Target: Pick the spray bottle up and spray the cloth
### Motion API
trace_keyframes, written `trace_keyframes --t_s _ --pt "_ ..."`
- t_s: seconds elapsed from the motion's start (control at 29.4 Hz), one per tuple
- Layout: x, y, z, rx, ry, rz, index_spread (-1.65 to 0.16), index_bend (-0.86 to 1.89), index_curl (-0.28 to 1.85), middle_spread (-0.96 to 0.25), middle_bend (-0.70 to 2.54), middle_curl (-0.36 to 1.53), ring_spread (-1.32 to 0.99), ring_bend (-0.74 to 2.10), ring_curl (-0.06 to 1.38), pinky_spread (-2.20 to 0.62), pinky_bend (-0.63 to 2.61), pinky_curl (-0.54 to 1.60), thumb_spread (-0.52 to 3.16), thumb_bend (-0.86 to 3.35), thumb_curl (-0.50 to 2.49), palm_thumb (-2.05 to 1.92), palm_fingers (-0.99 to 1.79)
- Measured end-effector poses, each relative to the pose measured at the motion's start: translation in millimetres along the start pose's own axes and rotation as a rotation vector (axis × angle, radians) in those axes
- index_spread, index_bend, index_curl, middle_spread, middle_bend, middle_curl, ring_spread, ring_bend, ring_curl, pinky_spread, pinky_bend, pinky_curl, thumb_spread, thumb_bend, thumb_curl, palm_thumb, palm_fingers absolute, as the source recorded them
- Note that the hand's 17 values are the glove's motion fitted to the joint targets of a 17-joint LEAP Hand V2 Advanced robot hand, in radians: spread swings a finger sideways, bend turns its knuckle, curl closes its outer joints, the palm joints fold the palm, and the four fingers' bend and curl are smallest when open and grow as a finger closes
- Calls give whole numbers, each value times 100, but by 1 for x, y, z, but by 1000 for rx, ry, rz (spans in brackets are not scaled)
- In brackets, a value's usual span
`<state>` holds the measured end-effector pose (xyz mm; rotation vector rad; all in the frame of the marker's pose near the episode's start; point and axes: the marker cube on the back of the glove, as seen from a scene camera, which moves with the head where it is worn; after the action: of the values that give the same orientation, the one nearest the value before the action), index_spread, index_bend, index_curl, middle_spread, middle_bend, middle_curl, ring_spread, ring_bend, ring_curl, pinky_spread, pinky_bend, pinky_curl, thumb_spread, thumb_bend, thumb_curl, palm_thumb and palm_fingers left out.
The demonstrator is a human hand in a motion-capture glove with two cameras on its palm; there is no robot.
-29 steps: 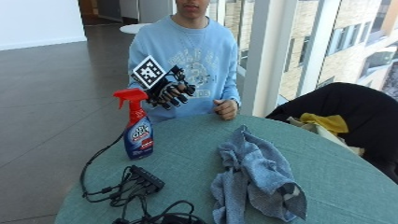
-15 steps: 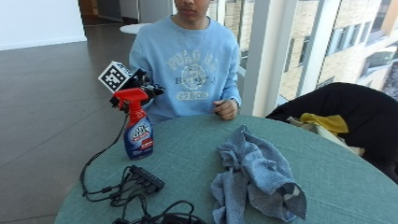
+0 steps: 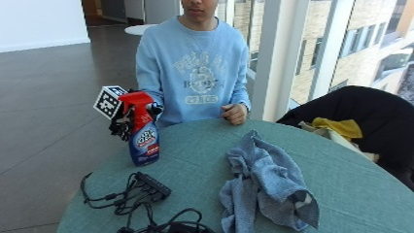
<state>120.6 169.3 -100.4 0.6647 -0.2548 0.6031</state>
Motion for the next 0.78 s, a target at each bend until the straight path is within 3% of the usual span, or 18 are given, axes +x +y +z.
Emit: trace_keyframes --t_s 0.48,0.78 --pt "3 -34 37 39 -55 47 -35 10 20 -2 35 41 4 29 31 24 34 34 109 -2 32 69 43" --pt "7 -48 45 86 -101 54 -31 21 27 -8 42 43 1 33 32 25 17 29 107 2 36 79 71"
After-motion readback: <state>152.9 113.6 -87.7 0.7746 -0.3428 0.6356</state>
